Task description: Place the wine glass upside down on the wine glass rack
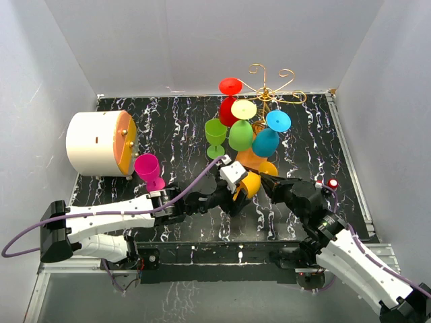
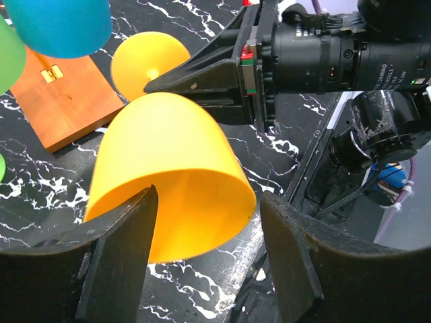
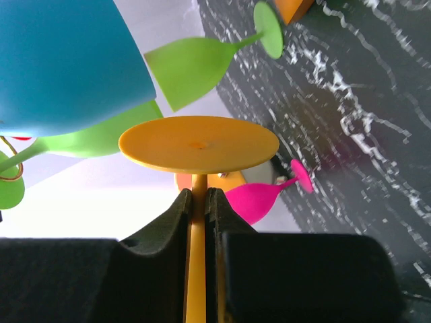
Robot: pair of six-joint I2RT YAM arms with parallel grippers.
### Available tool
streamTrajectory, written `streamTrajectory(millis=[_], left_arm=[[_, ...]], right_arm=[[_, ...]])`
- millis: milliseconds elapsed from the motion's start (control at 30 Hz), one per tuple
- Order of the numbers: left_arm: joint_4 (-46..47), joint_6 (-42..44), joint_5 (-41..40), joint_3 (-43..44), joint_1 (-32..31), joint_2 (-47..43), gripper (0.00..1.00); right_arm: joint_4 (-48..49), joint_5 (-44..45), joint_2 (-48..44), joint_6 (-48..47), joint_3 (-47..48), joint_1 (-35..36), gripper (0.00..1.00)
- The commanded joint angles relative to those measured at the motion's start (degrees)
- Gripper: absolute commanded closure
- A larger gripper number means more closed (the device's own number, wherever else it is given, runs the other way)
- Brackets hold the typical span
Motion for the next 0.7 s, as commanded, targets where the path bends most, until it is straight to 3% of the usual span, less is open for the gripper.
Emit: streamTrajectory(millis=[0,233,333,467,667], left_arm=[[0.6,-2.3,-2.8,-0.5,-0.2,-4.2,0.38],[-1.8,-4.9,-8.3,0.7,0.9,-5.5,0.39],[-2.4,-8.2,-5.0,1.3,4.3,-6.3,0.40],[-0.8,-16.3,5.6,2.0,12.3,-7.1,0.40],[-2.8,-23.3,14.0,7.8,14.7,-5.6,0.35]], right_arm=[[-7.8,8.6,-4.0,-4.0,2.8,0.2,1.00],[-17.9,20.1,-9.6,-24.7,9.6,0.2,1.00],[-19.7,24.9,-12.0,-35.1,12.5,0.2,1.00],[-11.5,25.3,-16.4,-55.0,12.3,0.2,1.00],[2.1,14.4,-21.5,-76.9,10.2,0.2,1.00]])
